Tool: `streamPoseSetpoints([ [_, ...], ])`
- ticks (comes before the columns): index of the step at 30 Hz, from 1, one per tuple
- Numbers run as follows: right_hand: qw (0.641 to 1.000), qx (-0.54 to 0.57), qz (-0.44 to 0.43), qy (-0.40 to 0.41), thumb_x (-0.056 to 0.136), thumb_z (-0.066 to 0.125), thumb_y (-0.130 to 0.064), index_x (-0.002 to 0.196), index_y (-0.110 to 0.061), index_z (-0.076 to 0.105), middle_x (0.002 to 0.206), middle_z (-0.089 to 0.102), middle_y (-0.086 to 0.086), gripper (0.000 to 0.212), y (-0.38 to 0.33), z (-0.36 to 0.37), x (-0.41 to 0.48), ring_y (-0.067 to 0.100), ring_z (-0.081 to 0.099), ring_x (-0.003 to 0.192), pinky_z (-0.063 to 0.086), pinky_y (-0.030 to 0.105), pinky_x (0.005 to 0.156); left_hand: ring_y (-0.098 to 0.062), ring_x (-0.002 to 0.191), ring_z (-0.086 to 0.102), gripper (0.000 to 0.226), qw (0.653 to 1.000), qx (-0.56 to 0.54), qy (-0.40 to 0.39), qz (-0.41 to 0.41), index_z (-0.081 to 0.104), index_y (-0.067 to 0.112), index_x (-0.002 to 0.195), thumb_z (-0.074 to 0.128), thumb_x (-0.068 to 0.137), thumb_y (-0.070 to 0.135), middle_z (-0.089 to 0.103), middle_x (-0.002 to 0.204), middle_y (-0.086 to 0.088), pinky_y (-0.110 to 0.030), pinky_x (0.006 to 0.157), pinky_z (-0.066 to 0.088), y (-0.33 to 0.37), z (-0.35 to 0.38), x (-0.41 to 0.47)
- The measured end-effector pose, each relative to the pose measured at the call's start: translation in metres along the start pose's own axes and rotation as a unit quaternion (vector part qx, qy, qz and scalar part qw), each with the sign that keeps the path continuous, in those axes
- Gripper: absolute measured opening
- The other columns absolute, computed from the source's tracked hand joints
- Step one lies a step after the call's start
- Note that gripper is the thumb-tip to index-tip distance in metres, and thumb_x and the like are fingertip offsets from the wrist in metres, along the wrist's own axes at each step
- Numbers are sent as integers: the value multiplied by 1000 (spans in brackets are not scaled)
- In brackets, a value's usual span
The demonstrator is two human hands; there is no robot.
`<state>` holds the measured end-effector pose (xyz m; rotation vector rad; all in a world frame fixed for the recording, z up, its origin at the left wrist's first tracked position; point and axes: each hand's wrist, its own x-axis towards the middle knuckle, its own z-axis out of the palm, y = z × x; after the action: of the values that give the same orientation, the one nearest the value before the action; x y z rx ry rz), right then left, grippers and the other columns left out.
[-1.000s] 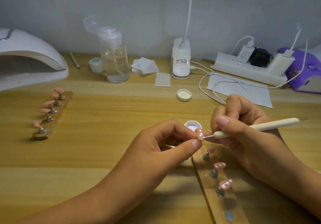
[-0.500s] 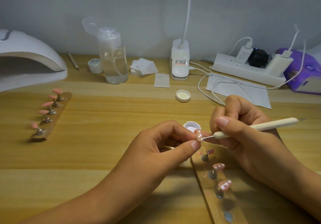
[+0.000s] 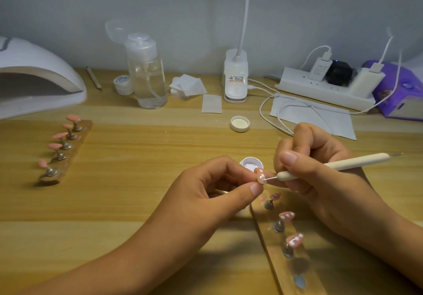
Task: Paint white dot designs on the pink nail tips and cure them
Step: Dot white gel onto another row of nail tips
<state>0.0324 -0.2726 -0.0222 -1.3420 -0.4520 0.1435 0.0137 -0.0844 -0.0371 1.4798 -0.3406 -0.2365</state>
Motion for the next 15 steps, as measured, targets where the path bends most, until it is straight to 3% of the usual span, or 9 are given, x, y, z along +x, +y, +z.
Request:
streamPoseSetpoints([
  [15,1000,11,-1,17,76,64,-18,62,-23,53,59,54,-3,18,1,1,1,8,47,52,45,20,54,0,66,59,7,1000,-3,3,-5,72,31,76,70,73,24,68,71,11,-15,65,48,1,1,-1],
])
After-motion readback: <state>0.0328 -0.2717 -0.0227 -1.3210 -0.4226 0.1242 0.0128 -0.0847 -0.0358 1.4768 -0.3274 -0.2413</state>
